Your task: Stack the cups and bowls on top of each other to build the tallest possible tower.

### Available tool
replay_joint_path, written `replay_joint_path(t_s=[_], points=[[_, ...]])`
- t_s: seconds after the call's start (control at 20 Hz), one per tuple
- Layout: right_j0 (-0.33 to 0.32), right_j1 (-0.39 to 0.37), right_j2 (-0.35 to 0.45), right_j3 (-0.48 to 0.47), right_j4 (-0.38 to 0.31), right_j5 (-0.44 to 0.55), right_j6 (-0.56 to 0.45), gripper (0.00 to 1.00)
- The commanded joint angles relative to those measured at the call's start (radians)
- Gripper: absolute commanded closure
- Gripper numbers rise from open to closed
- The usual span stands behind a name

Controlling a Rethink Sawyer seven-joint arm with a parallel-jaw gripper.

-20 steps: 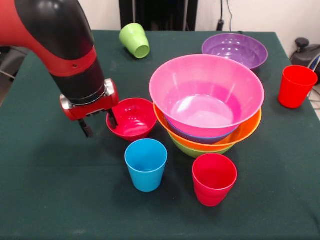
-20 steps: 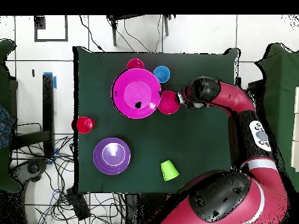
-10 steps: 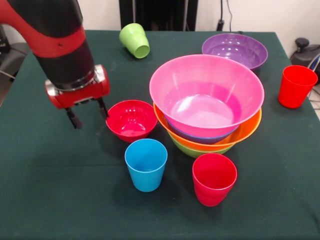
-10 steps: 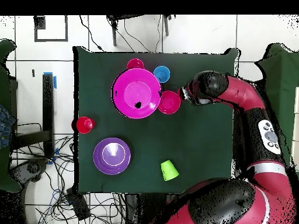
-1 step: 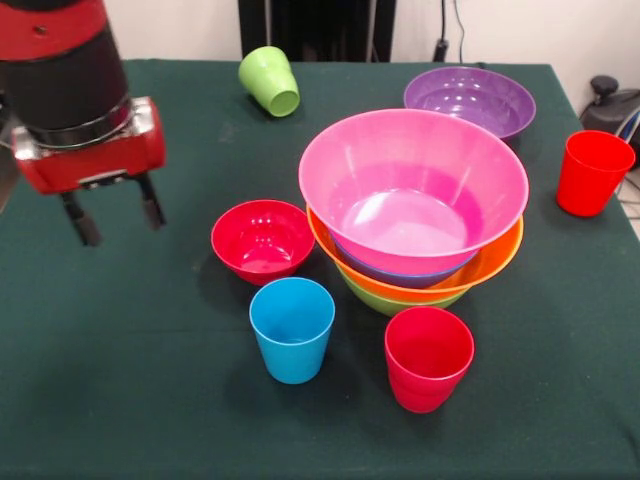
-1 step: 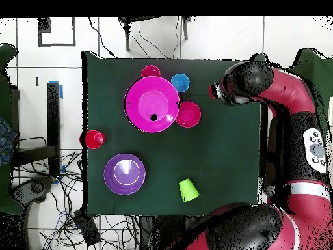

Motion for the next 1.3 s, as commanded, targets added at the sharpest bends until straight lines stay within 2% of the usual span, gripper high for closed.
replay_joint_path(t_s=[0.05,0.3,0.35,0.45,0.6,1.05,1.3], points=[[0.092,0.124,0.077,-0.233,0.008,0.022,0.047,0.0],[0.123,0.219,0.072,-0.324,0.035,-0.061,0.141,0.0],[0.125,0.24,0.089,-0.342,0.035,-0.076,0.093,0.0],[0.131,0.258,0.084,-0.347,0.034,-0.079,0.067,0.0],[0.146,0.272,0.048,-0.348,0.026,-0.058,0.075,0.0],[0.156,0.237,-0.014,-0.189,0.089,-0.034,0.175,0.0],[0.138,0.171,0.002,-0.085,0.121,-0.056,0.12,0.0]])
